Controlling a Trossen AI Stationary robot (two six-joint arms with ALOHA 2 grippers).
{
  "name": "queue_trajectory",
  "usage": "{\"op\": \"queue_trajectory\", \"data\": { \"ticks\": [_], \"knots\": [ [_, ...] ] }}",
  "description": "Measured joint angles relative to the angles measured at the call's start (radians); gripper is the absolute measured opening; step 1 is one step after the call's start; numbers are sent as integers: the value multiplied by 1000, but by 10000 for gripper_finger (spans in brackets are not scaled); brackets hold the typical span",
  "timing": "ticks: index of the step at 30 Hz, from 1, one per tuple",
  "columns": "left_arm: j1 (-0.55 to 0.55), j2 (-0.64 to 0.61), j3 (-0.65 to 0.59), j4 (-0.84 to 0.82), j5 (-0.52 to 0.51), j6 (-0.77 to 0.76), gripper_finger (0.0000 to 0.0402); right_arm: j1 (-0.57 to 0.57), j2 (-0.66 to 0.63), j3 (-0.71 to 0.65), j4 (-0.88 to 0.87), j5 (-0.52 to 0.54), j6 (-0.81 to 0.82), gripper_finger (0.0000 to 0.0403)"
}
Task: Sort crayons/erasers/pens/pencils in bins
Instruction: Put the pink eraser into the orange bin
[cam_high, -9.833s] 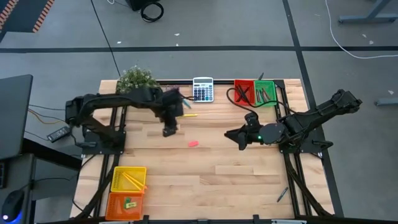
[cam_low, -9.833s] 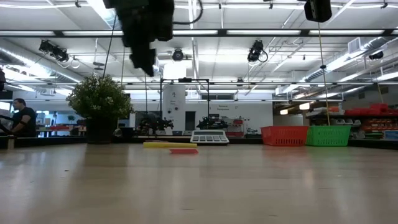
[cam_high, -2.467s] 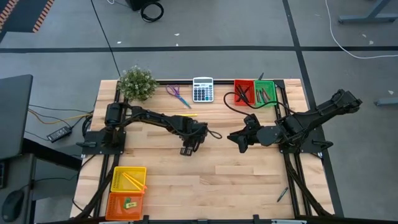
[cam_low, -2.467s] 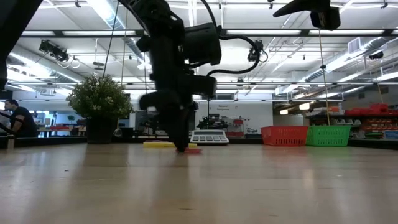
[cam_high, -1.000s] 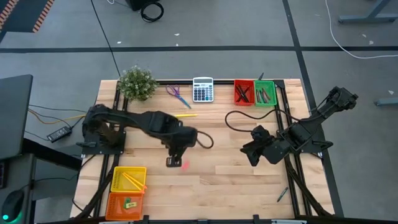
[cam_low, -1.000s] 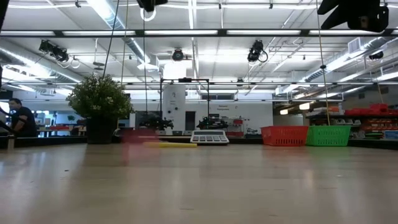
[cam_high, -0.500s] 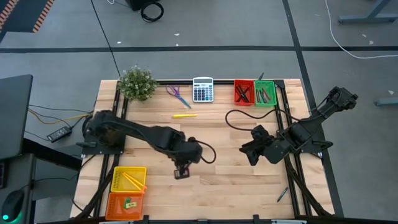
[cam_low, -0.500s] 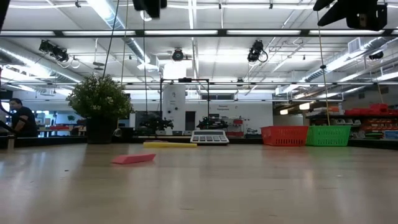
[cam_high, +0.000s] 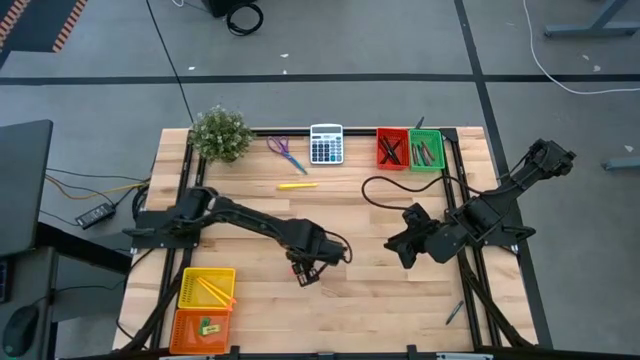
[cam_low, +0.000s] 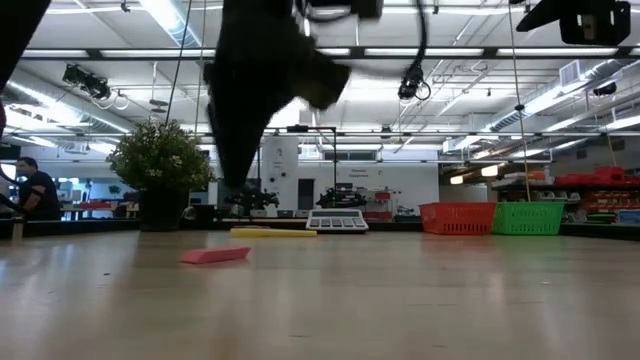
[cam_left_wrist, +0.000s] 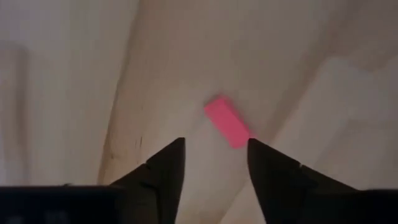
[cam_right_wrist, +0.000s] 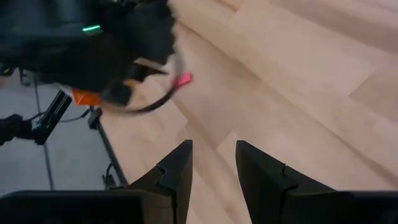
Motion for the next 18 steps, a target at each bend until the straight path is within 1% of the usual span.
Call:
{"op": "queue_trajectory", "data": {
  "ticks": [2,4,7,9,11,13,18],
  "knots": [
    [16,-11,-85,47,39,-35,195,6,0,0,6,-21,-2,129],
    [27,-39,-191,134,86,-85,208,19,0,0,11,-28,0,129],
    [35,-97,-341,335,166,-218,218,42,0,0,11,-29,12,129],
    [34,-123,-406,466,189,-317,219,55,0,0,10,-30,19,129],
    [32,-143,-434,540,183,-393,217,67,0,0,11,-30,20,129],
    [28,-147,-433,555,153,-453,210,74,0,0,10,-30,18,129],
    [15,-139,-435,500,73,-527,188,76,0,0,10,-30,16,129]
  ]
}}
